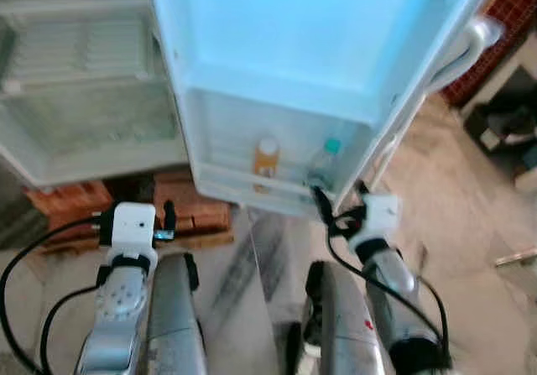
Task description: Restocking fridge
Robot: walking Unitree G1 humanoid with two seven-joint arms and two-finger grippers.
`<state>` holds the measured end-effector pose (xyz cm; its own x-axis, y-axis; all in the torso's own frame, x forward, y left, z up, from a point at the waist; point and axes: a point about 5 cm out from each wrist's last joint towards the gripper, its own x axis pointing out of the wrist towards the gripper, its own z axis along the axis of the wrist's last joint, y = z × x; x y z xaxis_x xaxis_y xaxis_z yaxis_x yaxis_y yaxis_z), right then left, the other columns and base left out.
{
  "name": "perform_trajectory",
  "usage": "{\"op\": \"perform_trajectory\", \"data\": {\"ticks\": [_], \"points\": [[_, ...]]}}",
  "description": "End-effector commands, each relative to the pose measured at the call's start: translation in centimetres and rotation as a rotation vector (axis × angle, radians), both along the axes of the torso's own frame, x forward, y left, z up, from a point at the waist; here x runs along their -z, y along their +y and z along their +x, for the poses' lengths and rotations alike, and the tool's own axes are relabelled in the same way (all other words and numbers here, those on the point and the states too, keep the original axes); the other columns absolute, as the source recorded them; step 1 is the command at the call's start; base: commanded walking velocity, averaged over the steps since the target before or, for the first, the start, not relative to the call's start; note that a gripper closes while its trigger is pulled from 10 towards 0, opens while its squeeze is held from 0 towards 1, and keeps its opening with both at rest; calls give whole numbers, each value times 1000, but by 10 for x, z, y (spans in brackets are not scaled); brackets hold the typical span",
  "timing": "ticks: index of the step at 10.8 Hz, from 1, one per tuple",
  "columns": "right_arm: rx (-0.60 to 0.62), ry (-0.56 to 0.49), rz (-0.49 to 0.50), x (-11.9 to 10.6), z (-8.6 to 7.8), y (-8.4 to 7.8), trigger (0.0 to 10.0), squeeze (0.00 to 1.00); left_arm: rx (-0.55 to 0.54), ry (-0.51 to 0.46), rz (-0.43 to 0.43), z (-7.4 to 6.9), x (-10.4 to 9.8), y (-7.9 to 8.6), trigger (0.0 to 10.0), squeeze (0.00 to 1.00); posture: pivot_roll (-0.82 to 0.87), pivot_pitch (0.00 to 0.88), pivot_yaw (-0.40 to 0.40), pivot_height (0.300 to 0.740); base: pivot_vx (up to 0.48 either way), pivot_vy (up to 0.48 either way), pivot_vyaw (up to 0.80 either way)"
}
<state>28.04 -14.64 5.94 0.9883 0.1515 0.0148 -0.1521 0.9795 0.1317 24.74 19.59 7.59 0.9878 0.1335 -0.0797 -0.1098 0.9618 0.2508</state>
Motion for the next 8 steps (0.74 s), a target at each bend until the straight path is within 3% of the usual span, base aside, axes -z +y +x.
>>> {"op": "perform_trajectory", "data": {"ticks": [1,3,6,8], "points": [[2,-42,-8,-13,4,0,10000,0,8,3,3,4,2,0,10000,0,188,22,-62,539,0,0,0],[80,-78,25,-30,10,-9,10000,0,25,-32,-6,13,-4,0,10000,0,174,29,-67,567,0,0,0],[141,-66,29,-34,3,-15,10000,0,51,-23,-63,-1,-2,-3,10000,0,161,50,-72,621,0,0,0],[155,-33,30,-33,-3,-19,10000,0,31,-30,-30,-9,0,-6,10000,0,160,58,-81,660,0,0,0]]}}
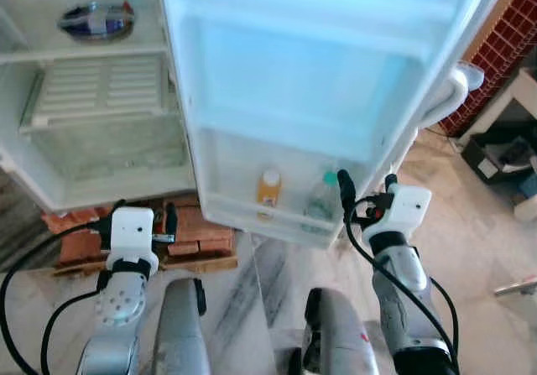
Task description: Restocking fridge
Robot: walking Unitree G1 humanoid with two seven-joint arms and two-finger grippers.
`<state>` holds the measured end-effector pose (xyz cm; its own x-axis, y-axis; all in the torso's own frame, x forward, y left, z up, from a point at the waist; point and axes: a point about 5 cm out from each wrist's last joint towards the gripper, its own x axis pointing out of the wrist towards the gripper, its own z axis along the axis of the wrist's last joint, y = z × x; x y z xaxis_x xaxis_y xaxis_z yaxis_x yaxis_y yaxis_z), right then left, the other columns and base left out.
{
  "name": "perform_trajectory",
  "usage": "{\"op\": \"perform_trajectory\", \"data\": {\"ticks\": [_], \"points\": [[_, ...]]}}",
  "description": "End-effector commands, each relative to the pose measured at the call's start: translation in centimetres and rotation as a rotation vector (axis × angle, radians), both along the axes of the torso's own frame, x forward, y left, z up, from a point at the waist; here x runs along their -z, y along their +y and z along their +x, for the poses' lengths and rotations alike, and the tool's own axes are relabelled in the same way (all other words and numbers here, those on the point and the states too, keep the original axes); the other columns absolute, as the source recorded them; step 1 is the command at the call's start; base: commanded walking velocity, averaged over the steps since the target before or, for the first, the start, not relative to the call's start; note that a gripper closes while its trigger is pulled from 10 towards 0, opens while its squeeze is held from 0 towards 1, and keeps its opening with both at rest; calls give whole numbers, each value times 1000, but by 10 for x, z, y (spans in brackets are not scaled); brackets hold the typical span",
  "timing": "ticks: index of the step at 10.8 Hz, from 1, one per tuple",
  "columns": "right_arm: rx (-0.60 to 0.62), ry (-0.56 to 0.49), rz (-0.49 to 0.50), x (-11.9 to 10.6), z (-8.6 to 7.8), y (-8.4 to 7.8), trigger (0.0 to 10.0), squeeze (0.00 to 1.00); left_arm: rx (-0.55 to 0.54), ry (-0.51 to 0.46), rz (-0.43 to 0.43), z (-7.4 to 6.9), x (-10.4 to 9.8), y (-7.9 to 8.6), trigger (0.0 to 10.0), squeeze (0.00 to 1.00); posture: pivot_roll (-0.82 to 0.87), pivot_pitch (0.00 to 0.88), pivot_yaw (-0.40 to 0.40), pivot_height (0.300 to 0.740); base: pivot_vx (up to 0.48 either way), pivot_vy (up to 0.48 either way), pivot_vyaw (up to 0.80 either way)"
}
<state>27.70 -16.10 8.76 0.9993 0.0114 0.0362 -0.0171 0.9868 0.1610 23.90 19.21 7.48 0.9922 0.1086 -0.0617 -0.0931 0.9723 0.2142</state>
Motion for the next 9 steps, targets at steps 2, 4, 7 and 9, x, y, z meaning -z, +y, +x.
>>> {"op": "perform_trajectory", "data": {"ticks": [2,4,7,9], "points": [[22,19,15,-1,-1,-7,10000,0,1,-16,5,2,-2,-3,10000,0,154,51,-88,694,0,0,0],[41,59,58,5,2,-6,10000,0,-8,-28,-7,12,-7,-3,10000,0,155,49,-90,728,0,0,0],[33,70,58,6,-1,-4,10000,0,2,-16,-37,13,-4,-9,10000,0,145,47,-93,740,0,0,0],[13,97,60,10,-2,-1,10000,0,12,-1,-41,13,-2,-14,10000,0,142,48,-96,740,0,0,0]]}}
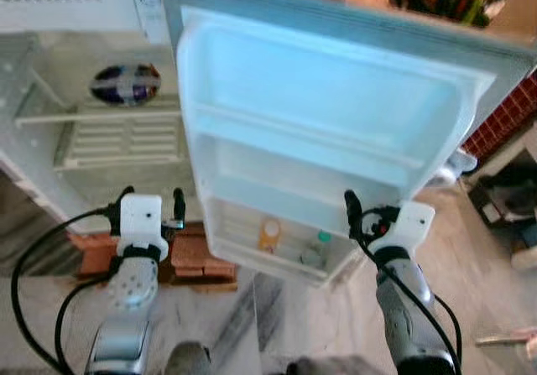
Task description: Restocking fridge
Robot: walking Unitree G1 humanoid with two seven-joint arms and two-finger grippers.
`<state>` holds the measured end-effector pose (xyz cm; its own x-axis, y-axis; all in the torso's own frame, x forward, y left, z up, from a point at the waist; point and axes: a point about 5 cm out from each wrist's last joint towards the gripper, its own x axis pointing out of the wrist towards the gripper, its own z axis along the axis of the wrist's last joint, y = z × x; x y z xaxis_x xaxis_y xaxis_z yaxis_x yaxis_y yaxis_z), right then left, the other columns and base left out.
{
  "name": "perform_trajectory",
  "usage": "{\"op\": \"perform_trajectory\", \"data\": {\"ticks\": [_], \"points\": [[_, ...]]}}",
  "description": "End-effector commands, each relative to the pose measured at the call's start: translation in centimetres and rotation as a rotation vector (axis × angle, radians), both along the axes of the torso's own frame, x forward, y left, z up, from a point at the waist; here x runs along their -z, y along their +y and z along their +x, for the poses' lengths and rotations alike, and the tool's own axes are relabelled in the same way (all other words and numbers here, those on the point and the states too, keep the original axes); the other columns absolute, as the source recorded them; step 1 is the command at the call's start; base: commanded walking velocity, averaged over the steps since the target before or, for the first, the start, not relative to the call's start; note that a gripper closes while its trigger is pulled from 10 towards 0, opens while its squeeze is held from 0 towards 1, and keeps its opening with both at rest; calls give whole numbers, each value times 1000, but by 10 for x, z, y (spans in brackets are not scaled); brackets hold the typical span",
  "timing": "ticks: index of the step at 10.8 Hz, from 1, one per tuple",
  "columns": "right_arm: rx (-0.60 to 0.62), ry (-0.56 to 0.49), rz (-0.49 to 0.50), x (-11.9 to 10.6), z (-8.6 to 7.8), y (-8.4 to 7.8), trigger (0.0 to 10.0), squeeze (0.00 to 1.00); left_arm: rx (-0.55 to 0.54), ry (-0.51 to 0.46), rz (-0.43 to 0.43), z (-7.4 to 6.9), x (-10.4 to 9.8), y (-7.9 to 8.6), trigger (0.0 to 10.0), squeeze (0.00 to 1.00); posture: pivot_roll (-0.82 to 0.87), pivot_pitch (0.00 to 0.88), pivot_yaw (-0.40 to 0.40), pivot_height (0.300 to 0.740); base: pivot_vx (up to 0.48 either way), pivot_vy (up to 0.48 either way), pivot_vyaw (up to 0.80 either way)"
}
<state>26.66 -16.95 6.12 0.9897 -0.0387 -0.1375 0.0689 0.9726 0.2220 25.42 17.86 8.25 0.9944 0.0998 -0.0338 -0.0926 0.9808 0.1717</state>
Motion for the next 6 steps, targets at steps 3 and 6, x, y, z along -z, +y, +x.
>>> {"op": "perform_trajectory", "data": {"ticks": [3,6], "points": [[-42,-39,5,-12,7,9,10000,0,5,43,-3,-2,8,-1,10000,0,141,48,-98,740,-81,0,0],[-40,-27,7,-12,8,11,10000,0,3,47,2,-1,8,0,10000,0,138,47,-95,740,-255,0,0]]}}
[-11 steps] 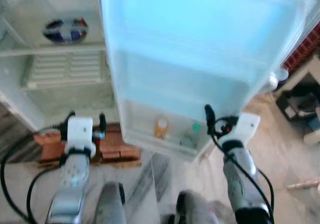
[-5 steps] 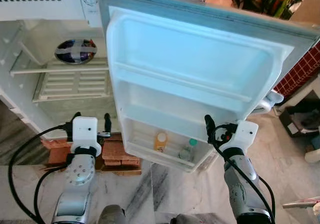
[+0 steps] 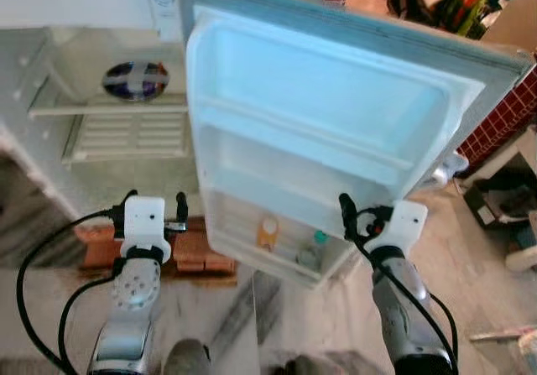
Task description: Restocking fridge
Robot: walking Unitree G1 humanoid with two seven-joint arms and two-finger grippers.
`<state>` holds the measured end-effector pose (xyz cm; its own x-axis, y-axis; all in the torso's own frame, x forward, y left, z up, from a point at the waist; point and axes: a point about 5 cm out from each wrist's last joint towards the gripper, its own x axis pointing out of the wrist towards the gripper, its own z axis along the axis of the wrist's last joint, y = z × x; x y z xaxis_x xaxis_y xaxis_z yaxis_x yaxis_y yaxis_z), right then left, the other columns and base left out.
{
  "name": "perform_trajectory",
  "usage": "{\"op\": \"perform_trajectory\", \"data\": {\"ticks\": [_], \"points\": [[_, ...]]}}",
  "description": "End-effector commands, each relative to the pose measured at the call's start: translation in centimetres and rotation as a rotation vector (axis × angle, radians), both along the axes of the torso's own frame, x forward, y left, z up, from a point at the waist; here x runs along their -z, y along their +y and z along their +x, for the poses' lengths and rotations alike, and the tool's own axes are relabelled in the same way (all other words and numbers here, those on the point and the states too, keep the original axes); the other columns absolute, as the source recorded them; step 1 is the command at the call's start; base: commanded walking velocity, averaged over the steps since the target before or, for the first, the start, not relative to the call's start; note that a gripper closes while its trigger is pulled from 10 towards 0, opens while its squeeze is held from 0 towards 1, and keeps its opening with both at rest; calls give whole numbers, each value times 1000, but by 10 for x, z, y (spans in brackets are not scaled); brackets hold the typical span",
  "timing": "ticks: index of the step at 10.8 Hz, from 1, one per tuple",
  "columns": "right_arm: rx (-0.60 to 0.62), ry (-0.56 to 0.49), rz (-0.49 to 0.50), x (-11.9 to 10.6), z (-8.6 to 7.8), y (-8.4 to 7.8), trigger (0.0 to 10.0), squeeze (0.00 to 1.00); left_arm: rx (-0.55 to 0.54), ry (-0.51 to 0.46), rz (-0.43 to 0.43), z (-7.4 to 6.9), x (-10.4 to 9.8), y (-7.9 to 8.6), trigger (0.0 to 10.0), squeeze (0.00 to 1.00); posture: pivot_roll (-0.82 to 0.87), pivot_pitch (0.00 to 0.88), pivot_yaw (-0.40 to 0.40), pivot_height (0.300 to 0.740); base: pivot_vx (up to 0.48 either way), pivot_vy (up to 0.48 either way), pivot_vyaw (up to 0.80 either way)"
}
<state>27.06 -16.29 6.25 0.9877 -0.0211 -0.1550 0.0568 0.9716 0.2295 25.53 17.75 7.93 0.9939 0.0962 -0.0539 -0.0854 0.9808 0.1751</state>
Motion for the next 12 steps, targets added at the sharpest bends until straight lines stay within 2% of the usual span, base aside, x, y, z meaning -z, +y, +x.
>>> {"op": "perform_trajectory", "data": {"ticks": [1,7,9,12], "points": [[-29,-43,1,-10,5,5,10000,0,0,26,3,-1,5,1,10000,0,138,43,-94,740,-274,0,0],[-62,-39,20,-10,10,9,10000,0,6,27,14,2,4,1,10000,0,146,37,-88,740,-267,0,0],[-59,-40,14,-11,13,5,10000,0,11,28,14,4,4,1,10000,0,146,36,-84,740,-246,0,0],[-42,-55,11,-12,13,4,10000,0,35,3,29,4,2,0,10000,0,147,34,-82,740,0,0,0]]}}
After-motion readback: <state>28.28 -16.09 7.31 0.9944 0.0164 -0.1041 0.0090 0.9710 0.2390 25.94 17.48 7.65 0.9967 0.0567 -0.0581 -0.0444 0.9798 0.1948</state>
